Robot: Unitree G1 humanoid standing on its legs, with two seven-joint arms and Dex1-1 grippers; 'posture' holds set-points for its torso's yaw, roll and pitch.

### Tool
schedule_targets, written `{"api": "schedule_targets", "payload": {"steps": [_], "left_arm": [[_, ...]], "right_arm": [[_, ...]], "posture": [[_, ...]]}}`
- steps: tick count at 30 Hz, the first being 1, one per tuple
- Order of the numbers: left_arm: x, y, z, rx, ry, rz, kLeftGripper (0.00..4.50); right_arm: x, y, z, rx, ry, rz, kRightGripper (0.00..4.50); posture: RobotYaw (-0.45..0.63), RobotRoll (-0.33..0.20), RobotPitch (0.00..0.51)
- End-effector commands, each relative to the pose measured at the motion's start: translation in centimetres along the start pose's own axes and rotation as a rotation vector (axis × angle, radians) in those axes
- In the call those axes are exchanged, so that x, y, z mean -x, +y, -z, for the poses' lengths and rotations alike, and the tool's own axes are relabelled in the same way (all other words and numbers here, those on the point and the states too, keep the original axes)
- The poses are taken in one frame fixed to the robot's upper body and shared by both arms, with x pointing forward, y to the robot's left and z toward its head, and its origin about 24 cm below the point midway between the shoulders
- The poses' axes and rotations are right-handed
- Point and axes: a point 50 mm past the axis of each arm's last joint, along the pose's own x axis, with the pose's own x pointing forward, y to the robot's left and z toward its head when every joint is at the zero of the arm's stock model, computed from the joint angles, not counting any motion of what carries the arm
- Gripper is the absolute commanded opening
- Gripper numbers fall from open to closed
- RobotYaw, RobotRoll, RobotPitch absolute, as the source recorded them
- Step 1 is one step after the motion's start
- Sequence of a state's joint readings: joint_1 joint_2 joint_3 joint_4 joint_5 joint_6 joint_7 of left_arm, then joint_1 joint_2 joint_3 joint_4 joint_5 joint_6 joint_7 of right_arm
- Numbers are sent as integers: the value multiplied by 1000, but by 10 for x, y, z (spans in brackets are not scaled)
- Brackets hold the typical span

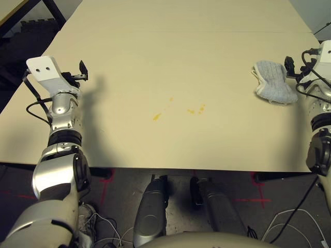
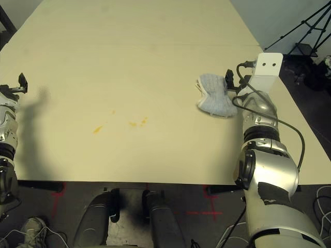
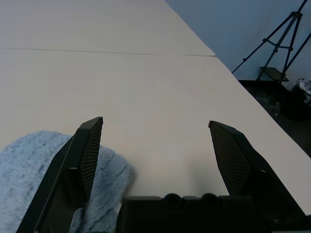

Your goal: Wipe the water off the table with a rag.

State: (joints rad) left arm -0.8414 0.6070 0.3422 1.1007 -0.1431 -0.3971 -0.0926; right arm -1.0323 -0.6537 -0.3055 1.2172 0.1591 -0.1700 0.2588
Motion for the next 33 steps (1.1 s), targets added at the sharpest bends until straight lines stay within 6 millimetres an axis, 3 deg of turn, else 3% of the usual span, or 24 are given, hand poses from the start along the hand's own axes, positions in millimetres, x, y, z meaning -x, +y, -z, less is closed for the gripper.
{"api": "schedule_targets", "payload": {"steps": [1, 6, 10, 14, 16, 19, 25, 33], "left_arm": [[4, 3, 11, 11, 49, -14, 4500], [0, -4, 8, 28, 59, 37, 4500], [-18, -15, -27, 29, -6, 229, 4500], [-33, -31, -81, 51, -108, 532, 4500], [-34, -36, -105, 78, -165, 680, 4500], [-28, -43, -123, 34, -164, 924, 4500], [-5, -50, -133, -75, -38, 1314, 4500], [26, -30, -131, -53, 203, 1535, 4500]], "right_arm": [[4, -11, 1, -7, -14, 39, 4471], [3, -10, -7, -7, -41, 19, 4471], [-3, -1, -23, 4, -46, -26, 4471], [-6, 16, -35, 0, -34, -116, 4471], [-3, 24, -37, -2, -21, -171, 4471], [7, 30, -28, -2, 32, -213, 4471], [21, 25, -8, 12, 108, -215, 4471], [22, 33, -9, -2, 117, -250, 4471]], "posture": [[178, 0, 239], [169, 0, 232], [167, 0, 221], [176, 0, 208], [186, 0, 201], [188, 0, 190], [191, 0, 180], [193, 0, 178]]}}
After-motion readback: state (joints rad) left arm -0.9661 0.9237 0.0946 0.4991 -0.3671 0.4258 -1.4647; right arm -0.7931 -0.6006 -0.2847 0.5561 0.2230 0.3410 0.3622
